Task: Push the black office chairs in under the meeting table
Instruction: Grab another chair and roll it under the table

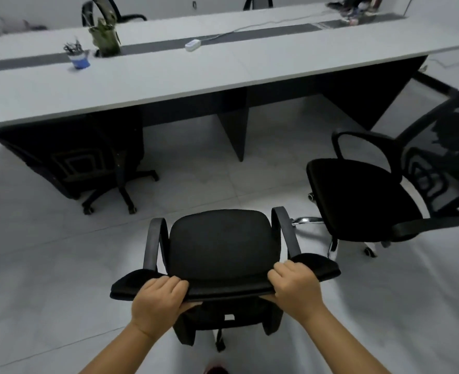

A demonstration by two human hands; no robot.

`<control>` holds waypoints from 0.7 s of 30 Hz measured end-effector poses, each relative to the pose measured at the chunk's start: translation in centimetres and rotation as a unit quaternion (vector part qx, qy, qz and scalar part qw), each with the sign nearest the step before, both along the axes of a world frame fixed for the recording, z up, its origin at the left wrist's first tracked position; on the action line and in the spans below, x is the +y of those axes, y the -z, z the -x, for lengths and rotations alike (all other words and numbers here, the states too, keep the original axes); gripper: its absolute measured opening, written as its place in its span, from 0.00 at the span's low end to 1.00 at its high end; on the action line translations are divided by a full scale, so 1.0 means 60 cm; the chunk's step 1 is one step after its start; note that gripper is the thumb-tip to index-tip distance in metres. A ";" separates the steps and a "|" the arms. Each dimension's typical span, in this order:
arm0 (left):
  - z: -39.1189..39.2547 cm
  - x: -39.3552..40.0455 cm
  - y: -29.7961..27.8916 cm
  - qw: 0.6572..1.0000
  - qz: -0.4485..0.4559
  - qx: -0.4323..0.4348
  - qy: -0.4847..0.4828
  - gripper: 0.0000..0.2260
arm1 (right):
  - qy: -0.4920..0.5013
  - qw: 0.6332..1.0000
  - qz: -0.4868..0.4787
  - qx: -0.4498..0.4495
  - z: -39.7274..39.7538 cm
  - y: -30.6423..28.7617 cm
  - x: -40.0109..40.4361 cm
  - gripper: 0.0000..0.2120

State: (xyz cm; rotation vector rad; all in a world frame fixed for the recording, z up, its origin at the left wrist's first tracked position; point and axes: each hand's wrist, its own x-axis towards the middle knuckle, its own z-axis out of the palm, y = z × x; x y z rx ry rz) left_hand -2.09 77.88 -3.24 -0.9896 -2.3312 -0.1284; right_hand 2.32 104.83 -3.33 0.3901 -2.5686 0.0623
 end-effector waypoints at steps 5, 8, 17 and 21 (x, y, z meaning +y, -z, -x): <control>0.106 -0.031 -0.006 0.998 0.008 0.004 -0.056 0.29 | -0.019 0.999 0.018 -0.018 0.131 -0.005 -0.033 0.23; 0.176 -0.052 -0.007 0.997 0.013 0.005 -0.075 0.30 | -0.034 0.999 0.016 -0.032 0.211 -0.006 -0.054 0.23; 0.347 -0.097 -0.003 0.998 0.006 0.015 -0.060 0.23 | -0.036 0.998 0.001 -0.058 0.376 -0.007 -0.097 0.21; 0.415 -0.100 -0.007 0.999 0.005 0.017 -0.049 0.23 | -0.024 0.999 0.004 -0.028 0.423 0.004 -0.099 0.20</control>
